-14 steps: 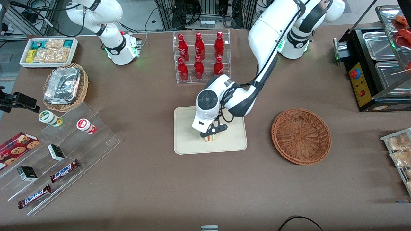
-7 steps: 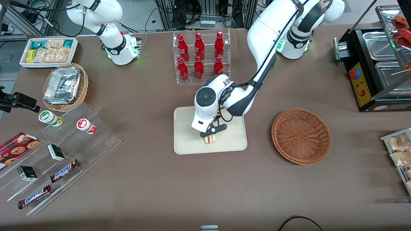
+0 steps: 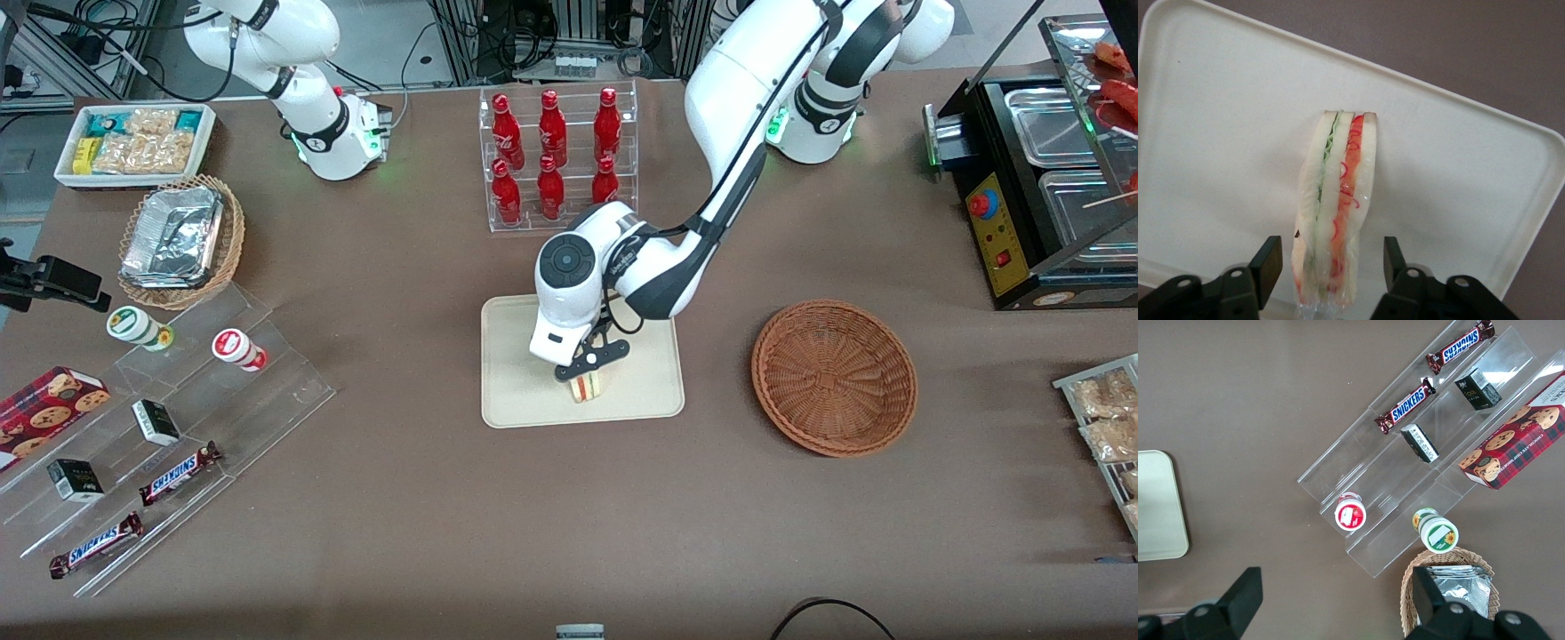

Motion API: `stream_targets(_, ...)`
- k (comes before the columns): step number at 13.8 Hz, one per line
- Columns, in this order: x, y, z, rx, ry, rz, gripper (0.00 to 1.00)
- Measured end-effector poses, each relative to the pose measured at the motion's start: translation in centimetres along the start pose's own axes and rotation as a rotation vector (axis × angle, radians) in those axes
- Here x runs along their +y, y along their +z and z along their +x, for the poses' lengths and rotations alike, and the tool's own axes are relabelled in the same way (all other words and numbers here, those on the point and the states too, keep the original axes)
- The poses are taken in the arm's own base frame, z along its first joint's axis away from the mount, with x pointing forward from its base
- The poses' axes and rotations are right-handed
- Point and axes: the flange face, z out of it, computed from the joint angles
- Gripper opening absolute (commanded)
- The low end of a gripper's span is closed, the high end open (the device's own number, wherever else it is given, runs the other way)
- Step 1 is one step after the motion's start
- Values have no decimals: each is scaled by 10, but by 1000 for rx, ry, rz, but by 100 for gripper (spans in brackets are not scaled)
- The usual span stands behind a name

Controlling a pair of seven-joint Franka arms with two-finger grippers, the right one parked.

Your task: Place sandwich from basket to tray

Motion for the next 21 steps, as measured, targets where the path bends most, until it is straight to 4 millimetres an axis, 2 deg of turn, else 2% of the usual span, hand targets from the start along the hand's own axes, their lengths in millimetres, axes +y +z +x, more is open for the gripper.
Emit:
stream_targets(4,-9,-69,6,24,56,18,100)
stream_targets(6,-27,-88,30,43,78,52,100)
stream_targets(9,-58,-105,80,73,63,72,100)
stream_targets(13,-128,-130,152,34,168,91,100)
stream_targets(15,-166,-142,178,15,232,88,100)
stream_targets(18,-224,-162,201,-18,324,70,100)
stream_targets(21,-281,-187,208,-51,434,68,100)
